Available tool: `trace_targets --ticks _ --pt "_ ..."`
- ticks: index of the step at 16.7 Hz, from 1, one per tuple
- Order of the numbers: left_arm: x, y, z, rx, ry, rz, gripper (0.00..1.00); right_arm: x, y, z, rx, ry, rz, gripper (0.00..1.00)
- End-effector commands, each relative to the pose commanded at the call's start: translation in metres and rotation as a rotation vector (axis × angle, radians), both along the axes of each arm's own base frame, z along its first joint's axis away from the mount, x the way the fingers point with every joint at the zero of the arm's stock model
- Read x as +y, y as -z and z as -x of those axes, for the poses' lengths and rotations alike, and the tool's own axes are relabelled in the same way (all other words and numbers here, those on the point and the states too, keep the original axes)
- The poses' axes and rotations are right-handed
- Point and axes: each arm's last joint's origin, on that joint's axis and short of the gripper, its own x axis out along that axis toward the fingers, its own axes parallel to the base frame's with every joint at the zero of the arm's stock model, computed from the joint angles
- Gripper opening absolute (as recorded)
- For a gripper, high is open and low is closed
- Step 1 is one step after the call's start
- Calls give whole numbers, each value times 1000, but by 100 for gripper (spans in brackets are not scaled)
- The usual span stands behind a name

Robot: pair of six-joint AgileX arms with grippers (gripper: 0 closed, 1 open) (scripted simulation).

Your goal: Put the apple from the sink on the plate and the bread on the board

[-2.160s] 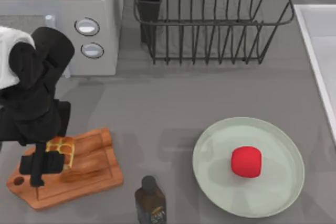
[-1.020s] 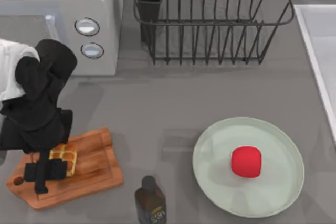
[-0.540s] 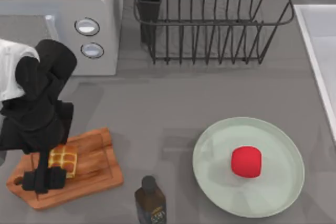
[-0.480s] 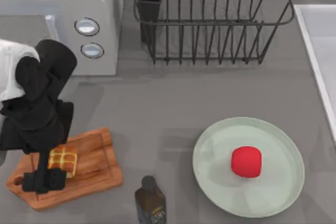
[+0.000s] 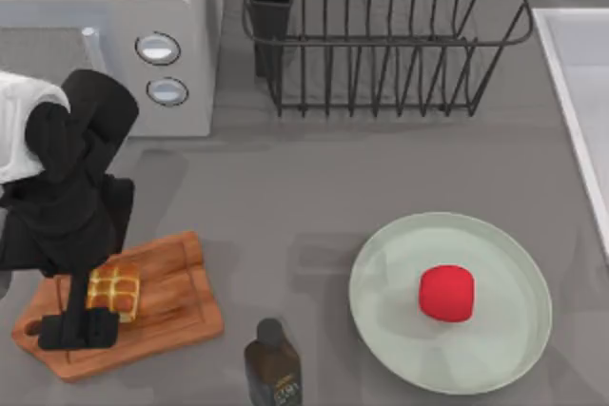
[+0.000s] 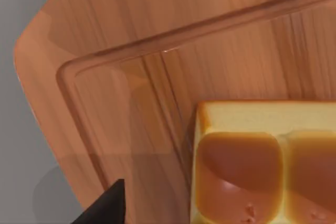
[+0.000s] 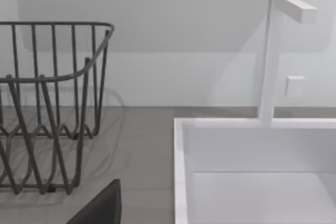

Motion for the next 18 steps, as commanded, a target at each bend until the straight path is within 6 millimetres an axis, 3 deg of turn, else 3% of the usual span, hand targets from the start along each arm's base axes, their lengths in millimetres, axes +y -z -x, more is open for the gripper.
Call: trace_targets --ticks 5,10,14,18 --pt "10 -27 20 -213 176 36 100 0 0 0 0 0 0 100" --pt "38 -51 74 -587 532 -31 100 0 0 0 0 0 0 100" --pt "59 -42 119 -879 877 -278 100 0 0 0 0 0 0 100" --pt "72 -24 144 -1080 1128 -674 100 0 0 0 0 0 0 100"
